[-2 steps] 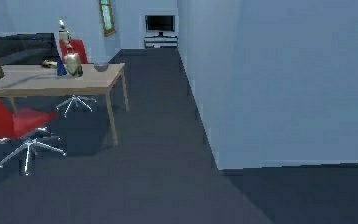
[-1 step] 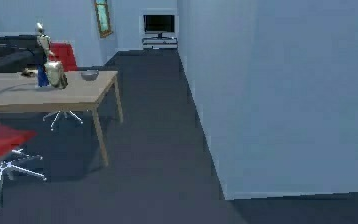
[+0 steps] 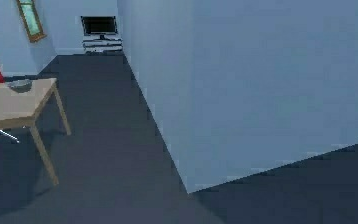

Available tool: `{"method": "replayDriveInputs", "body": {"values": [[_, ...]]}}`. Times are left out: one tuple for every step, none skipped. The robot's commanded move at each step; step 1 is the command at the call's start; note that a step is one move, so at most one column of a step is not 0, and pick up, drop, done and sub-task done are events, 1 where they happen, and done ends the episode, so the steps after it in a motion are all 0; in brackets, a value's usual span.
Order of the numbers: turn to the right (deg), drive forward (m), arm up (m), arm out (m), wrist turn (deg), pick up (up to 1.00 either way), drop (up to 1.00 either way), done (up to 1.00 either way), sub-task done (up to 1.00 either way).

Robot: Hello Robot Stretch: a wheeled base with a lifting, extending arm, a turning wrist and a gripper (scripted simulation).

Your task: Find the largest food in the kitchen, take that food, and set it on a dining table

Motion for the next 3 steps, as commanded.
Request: {"method": "replayDriveInputs", "body": {"values": [[0.0,0.40,0.00,0.00,0.0,0.00,0.00,0.00,0.00],[45.0,0.00,0.00,0.00,0.0,0.00,0.00,0.00,0.00],[24.0,0.00,0.00,0.00,0.0,0.00,0.00,0.00,0.00]]}}
